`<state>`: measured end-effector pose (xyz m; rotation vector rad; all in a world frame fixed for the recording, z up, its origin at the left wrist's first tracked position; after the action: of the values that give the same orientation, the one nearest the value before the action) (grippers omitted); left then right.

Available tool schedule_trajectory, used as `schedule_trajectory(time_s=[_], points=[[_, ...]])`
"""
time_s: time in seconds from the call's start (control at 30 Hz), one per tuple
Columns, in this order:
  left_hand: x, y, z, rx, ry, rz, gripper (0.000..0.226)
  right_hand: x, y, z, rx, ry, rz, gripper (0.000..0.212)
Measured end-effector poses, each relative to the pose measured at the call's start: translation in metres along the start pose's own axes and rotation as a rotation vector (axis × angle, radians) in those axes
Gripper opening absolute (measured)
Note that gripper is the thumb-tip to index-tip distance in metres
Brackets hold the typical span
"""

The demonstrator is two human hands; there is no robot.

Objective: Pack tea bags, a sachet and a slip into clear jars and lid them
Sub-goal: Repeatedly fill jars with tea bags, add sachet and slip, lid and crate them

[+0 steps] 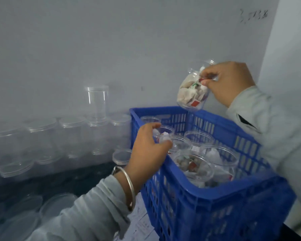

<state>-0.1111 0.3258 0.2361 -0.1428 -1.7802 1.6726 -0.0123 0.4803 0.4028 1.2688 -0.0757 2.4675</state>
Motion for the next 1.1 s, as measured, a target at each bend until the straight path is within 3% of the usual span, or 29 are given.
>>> schedule_trajectory(time_s=[0.1,0.3,0.47,0.63,0.83,1.0,1.1], points=[[-0.005,0.016,-0.015,-0.098,0.026,0.068,0.033,0.011,-0.023,-0.053,-0.063,0.175,-0.084,0.021],[-0.003,0.028,-0.013,-0.181,0.005,0.111,0.05,0.001,-0.059,-0.139,-0.028,0.44,-0.359,0.018],[-0.004,0.033,-0.016,-0.244,-0.015,0.144,0.057,-0.014,-0.05,-0.177,-0.182,0.606,-0.266,0.007],[-0.003,0.035,-0.013,-0.279,-0.038,0.141,0.057,-0.034,-0.043,-0.201,-0.301,0.761,-0.14,0.042],[-0.002,0.039,-0.013,-0.252,-0.039,0.119,0.052,-0.031,-0.04,-0.189,-0.302,0.742,-0.122,0.052],[-0.004,0.03,-0.015,-0.145,0.009,0.096,0.058,-0.024,-0.02,-0.141,-0.135,0.464,-0.191,0.037],[-0.002,0.016,-0.009,0.098,0.052,0.031,0.047,-0.02,0.02,-0.113,0.062,0.278,-0.188,0.024]])
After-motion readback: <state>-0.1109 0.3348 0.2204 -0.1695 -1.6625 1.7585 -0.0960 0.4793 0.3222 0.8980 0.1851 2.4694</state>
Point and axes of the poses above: each hand's wrist, its own x-axis towards the middle knuckle, its own z-axis out of the back of the hand, y = z × x, the point moved 9 cm from there along x, towards the middle knuckle, and after that the axes turned 10 degrees about -x, right-handed, at the moved point
